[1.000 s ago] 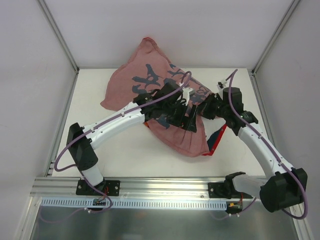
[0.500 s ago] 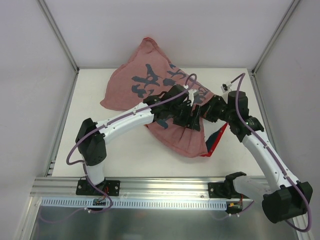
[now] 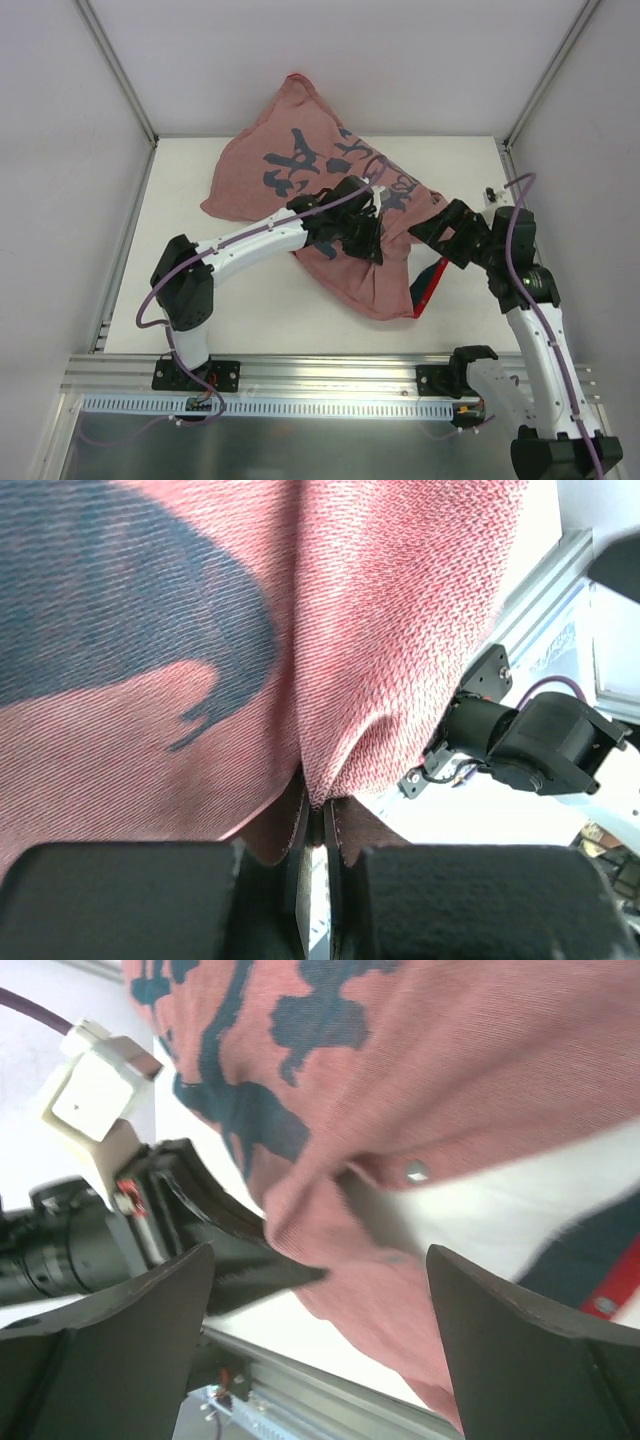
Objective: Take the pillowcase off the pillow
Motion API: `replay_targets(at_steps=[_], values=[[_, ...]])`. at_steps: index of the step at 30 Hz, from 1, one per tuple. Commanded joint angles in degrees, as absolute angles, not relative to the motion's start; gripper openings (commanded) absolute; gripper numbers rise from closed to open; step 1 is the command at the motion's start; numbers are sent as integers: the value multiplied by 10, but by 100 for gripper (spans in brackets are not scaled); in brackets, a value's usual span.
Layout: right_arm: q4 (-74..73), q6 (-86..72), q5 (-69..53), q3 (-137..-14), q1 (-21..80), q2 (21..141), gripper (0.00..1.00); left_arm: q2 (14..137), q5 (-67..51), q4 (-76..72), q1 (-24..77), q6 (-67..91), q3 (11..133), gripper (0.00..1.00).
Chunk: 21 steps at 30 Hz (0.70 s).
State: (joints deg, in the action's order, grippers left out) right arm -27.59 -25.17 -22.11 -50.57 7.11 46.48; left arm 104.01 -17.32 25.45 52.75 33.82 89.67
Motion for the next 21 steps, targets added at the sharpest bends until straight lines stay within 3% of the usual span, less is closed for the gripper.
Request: replay_targets(at_steps=[1, 6, 10, 15, 21], values=[[-378, -197, -201, -505, 42, 419, 92, 991, -187, 241, 507, 358, 879, 0], [-382, -231, -183, -412, 21, 360, 92, 969, -192, 241, 497, 364, 852, 0], [-284, -261, -233, -346, 19, 367, 96, 968, -199, 241, 494, 362, 850, 0], [-144, -300, -310, -285, 25, 420, 100, 970, -210, 240, 493, 359, 851, 0], [-38, -316, -285, -258, 60, 494, 96, 976, -221, 241, 493, 361, 859, 0]])
